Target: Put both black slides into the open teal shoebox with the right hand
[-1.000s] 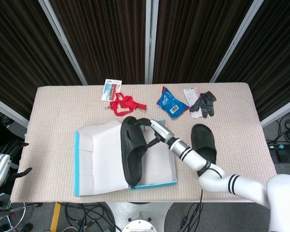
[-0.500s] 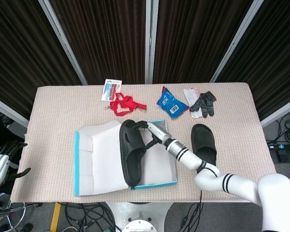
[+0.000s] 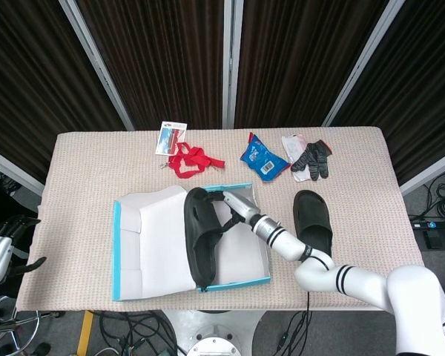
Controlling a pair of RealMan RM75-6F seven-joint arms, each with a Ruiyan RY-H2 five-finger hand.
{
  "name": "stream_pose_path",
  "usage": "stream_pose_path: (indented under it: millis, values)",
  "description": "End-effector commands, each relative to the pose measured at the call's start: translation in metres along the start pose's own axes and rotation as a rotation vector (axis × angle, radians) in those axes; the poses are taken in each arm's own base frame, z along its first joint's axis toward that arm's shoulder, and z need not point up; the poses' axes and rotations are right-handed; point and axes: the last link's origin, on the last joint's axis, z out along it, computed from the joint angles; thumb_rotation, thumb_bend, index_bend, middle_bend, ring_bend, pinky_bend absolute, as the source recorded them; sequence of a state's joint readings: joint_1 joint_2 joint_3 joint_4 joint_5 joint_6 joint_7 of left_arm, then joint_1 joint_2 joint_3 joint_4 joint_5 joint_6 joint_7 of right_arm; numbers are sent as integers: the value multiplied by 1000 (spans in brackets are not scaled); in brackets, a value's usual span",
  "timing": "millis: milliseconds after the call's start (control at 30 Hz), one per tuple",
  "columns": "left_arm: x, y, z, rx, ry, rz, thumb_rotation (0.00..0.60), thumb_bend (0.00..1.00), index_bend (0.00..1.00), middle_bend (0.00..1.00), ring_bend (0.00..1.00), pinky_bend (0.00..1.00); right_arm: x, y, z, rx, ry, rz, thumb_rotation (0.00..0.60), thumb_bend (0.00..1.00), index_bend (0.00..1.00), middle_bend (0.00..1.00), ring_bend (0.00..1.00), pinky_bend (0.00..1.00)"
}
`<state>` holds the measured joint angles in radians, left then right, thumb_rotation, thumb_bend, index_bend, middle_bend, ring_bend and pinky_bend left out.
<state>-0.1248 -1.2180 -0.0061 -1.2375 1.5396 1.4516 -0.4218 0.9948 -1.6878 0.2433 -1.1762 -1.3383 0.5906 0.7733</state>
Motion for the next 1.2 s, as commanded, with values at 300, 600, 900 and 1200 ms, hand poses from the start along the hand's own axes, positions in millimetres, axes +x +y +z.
stream_pose_path:
  millis: [300, 600, 900, 1200]
  values:
    - [0, -1, 0, 1, 1, -1, 600, 144, 239, 235, 130, 196, -5, 9, 4, -28, -17, -54, 600, 26, 433, 429, 147, 202]
    - [-1, -2, 0, 1, 1, -1, 600, 144, 238, 235, 129, 196, -4, 19, 8, -40, -5, -121, 600, 29, 433, 428, 147, 205]
    - [-2, -3, -1, 3, 1, 3, 600, 145, 238, 235, 129, 196, -5, 24, 12, -45, 4, -148, 600, 40, 433, 428, 147, 215]
    - [-2, -5, -1, 5, 5, 8, 600, 144, 238, 235, 129, 196, -9, 28, 14, -54, -2, -153, 600, 58, 433, 426, 147, 220]
